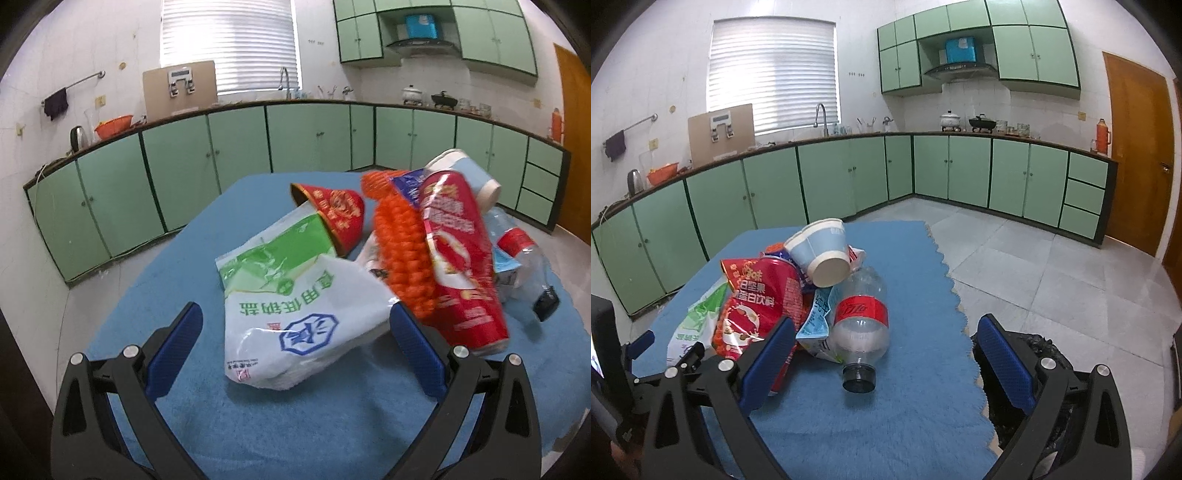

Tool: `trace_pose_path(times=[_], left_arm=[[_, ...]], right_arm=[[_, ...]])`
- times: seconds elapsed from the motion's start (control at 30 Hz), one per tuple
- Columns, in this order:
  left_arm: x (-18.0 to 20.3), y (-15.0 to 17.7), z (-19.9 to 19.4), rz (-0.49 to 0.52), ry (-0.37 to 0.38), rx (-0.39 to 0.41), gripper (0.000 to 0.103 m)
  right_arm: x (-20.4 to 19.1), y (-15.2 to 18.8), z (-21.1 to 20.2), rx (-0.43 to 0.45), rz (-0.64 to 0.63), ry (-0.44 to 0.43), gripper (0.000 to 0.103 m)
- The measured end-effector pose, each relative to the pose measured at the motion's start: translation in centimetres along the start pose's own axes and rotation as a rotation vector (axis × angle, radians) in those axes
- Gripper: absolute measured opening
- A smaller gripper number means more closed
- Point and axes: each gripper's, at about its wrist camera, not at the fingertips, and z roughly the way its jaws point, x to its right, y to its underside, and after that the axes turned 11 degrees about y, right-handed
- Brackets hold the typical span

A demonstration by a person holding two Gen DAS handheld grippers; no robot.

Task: Collect trash
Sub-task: 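Grasp the white-green plastic bag with the left tool while the right tool approaches the clear bottle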

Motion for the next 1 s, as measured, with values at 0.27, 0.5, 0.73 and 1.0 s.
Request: trace_pose_path(times=[0.27, 0.5, 0.73, 1.0], left_arm=[[-1.0, 0.3, 1.4, -0.031, 0.025, -0.034, 0.098], [-1.6, 0.8, 1.8, -0.074, 0.047, -0.029, 0.085], [-2.1, 1.3, 2.0, -0.100, 0.038, -0.037, 0.061], [-2.5, 2.1, 2.2, -0.137, -0.003, -0.055, 0.014]], right_arm=[[-0.7, 0.2, 1.4, -0.023, -0.010, -0.012, 0.097], [-2.1, 0.9, 2.5, -0.024, -0.054, -0.025, 0.095], [-2.6, 2.1, 3.9, -0.048, -0.053, -0.030, 0.093], [-2.9, 3.1, 5.2, -0.083, -0.051, -0.039, 0.090]])
